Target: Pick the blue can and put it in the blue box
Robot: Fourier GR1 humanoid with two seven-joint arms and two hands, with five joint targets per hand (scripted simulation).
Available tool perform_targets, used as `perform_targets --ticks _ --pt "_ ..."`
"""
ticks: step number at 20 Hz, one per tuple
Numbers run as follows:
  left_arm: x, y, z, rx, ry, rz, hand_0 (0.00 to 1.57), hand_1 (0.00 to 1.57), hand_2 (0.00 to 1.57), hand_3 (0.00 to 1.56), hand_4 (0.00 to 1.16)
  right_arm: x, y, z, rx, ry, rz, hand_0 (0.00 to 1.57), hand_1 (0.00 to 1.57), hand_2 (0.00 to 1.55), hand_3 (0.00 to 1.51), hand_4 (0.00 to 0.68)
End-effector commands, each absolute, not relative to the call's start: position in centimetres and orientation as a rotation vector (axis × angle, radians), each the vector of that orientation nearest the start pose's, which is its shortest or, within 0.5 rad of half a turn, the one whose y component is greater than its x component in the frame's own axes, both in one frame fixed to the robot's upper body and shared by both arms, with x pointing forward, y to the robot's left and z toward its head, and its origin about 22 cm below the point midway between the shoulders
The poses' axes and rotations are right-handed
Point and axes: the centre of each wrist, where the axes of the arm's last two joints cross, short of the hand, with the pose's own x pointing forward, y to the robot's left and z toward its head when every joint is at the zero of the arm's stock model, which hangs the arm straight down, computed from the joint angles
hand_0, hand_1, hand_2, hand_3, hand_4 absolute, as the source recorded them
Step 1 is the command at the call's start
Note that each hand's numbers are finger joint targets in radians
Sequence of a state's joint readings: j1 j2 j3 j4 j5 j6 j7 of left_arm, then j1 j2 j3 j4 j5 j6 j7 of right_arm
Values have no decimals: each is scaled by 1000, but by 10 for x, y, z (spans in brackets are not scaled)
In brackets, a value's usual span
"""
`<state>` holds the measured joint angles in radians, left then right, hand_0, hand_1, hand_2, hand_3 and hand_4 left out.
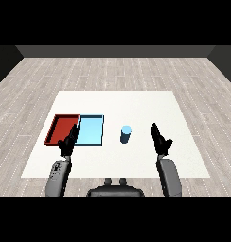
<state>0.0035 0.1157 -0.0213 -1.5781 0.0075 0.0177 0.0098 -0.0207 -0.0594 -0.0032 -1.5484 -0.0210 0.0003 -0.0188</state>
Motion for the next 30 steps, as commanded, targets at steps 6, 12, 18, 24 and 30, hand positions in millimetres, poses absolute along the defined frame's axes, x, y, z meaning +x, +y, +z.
perform_targets --ticks 6,12,18,24,30 --pt "230 236 12 51 -1562 -104 0 0 0 0 0 272 -253 4 -107 -1593 86 0 0 0 0 0" --pt "245 245 4 -80 -2008 74 0 0 0 0 0 278 -226 19 188 -1900 -8 0 0 0 0 0" --pt "237 247 -9 -87 -2024 39 0 0 0 0 0 274 -243 18 190 -1904 23 0 0 0 0 0" --pt "251 253 4 -111 -2009 81 0 0 0 0 0 291 -239 14 223 -1885 -11 0 0 0 0 0" --pt "228 259 7 -111 -1991 50 0 0 0 0 0 284 -239 1 208 -1819 -45 0 0 0 0 0"
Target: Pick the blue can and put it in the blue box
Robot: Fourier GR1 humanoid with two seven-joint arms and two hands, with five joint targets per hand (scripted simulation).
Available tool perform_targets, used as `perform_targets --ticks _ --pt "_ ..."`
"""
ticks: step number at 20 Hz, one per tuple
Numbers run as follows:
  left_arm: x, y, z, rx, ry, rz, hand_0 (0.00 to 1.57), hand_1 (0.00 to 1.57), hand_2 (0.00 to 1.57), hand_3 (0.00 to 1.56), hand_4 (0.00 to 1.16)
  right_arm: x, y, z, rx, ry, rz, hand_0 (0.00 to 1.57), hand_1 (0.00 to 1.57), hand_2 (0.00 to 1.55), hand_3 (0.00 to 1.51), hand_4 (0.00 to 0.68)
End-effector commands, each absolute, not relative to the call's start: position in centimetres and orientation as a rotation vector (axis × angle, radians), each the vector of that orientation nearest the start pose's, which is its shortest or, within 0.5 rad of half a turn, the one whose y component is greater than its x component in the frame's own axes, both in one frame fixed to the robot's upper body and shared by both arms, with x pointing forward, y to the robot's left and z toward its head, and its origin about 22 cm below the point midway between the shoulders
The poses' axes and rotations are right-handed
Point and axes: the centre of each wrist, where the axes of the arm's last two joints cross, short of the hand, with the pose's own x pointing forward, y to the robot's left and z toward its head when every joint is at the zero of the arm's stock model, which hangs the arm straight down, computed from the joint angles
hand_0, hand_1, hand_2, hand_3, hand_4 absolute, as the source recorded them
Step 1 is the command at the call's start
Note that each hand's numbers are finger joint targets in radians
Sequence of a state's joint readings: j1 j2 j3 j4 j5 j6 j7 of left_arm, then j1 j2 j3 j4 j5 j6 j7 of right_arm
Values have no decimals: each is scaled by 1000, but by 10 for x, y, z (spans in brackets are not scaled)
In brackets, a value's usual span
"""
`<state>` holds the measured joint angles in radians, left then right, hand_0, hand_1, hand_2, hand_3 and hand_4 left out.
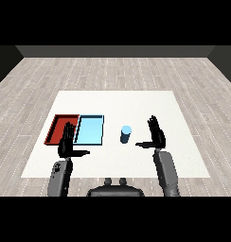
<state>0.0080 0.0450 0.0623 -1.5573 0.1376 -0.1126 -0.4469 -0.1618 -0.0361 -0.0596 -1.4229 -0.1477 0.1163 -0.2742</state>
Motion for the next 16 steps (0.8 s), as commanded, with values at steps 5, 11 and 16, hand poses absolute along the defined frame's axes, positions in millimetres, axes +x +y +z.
perform_targets --ticks 5,11,16 --pt "253 245 15 -111 -2005 77 0 0 0 0 0 297 -229 -24 243 -1785 -49 0 0 0 0 0" --pt "233 219 -3 -113 -2011 84 0 0 0 0 0 297 -213 -20 249 -1729 -84 0 0 0 0 0" --pt "236 258 -3 -103 -2021 98 0 0 0 0 0 309 -212 -33 248 -1691 -70 0 0 0 0 0"
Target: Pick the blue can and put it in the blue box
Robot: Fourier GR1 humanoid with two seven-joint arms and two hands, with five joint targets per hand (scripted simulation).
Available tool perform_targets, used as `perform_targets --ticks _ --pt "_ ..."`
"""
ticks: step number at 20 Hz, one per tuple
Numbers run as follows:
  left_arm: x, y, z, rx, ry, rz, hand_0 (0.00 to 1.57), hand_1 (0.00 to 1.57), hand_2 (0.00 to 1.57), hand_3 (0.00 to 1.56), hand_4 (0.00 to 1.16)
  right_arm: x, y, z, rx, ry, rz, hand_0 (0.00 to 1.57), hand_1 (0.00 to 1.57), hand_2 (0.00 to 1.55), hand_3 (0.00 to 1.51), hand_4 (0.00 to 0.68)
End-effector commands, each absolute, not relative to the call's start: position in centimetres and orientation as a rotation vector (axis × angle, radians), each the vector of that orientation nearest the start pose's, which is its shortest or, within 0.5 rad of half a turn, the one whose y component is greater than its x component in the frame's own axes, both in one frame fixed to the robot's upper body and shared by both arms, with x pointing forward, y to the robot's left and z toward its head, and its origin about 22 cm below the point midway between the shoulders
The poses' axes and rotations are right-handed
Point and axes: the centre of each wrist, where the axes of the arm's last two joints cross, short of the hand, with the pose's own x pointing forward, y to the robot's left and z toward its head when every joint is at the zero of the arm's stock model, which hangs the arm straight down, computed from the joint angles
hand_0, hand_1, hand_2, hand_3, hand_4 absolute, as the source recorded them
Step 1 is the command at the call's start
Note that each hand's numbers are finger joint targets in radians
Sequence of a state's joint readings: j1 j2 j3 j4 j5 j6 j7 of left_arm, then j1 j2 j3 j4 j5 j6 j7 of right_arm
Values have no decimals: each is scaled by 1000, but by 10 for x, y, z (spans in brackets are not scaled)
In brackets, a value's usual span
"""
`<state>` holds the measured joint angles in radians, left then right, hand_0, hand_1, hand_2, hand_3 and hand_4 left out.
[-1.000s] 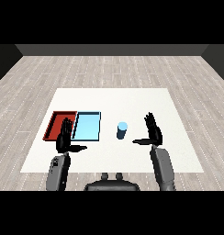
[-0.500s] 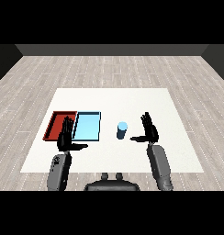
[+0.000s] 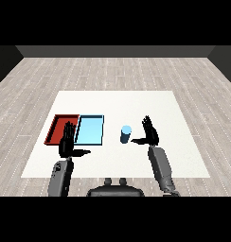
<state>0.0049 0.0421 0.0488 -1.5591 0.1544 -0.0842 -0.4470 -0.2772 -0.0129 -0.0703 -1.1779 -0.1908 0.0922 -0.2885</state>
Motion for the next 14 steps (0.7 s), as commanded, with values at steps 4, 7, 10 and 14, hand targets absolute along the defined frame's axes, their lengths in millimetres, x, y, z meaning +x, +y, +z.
perform_targets --ticks 4,7,10,14 --pt "244 243 18 -138 -2032 97 0 0 0 0 0 308 -211 -33 239 -1660 -115 0 0 0 0 0" --pt "246 251 8 -127 -2032 114 0 0 0 0 0 298 -189 -51 236 -1685 -107 0 0 0 0 0" --pt "250 257 -1 -98 -2019 103 0 0 0 0 0 318 -208 -43 264 -1656 -109 0 0 0 0 0" --pt "243 254 0 -88 -2022 107 0 0 0 0 0 303 -199 -62 257 -1646 -117 0 0 0 0 0"
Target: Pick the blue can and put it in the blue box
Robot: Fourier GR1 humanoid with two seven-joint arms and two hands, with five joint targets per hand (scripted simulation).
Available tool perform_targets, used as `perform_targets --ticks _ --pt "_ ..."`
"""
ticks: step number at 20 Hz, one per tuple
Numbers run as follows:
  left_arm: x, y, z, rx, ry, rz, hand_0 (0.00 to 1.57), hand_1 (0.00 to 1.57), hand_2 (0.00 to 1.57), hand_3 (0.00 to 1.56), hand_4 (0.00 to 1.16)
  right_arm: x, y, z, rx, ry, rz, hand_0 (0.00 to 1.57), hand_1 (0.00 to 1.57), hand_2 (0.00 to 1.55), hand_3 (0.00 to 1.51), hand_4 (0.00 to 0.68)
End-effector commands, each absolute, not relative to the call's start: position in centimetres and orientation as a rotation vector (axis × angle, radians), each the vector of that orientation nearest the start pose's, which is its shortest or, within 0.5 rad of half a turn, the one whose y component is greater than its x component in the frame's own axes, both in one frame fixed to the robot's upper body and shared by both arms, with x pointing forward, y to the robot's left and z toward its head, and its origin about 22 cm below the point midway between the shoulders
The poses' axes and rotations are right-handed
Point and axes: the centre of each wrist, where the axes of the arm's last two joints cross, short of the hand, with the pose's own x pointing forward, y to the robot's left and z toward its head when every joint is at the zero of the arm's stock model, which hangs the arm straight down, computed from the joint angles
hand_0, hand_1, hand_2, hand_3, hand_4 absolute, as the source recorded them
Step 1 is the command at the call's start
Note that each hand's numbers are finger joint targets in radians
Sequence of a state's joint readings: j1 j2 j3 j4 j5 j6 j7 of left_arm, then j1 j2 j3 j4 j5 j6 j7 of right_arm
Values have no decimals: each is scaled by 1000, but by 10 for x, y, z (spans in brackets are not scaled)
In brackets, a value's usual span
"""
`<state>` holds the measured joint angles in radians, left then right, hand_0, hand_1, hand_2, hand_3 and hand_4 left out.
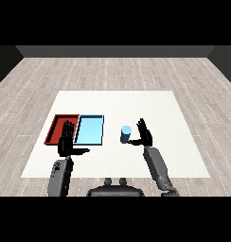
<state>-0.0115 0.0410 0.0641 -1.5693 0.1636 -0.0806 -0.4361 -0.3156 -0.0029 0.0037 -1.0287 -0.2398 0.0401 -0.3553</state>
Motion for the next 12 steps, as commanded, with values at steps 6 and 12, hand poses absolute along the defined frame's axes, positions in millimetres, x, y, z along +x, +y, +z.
perform_targets --ticks 6,12 --pt "233 258 7 -90 -2037 101 0 0 0 0 0 297 -160 -73 280 -1620 -88 0 0 0 0 0" --pt "254 249 -6 -85 -2037 102 0 0 0 0 0 319 -179 -70 290 -1618 -78 0 0 0 0 0"
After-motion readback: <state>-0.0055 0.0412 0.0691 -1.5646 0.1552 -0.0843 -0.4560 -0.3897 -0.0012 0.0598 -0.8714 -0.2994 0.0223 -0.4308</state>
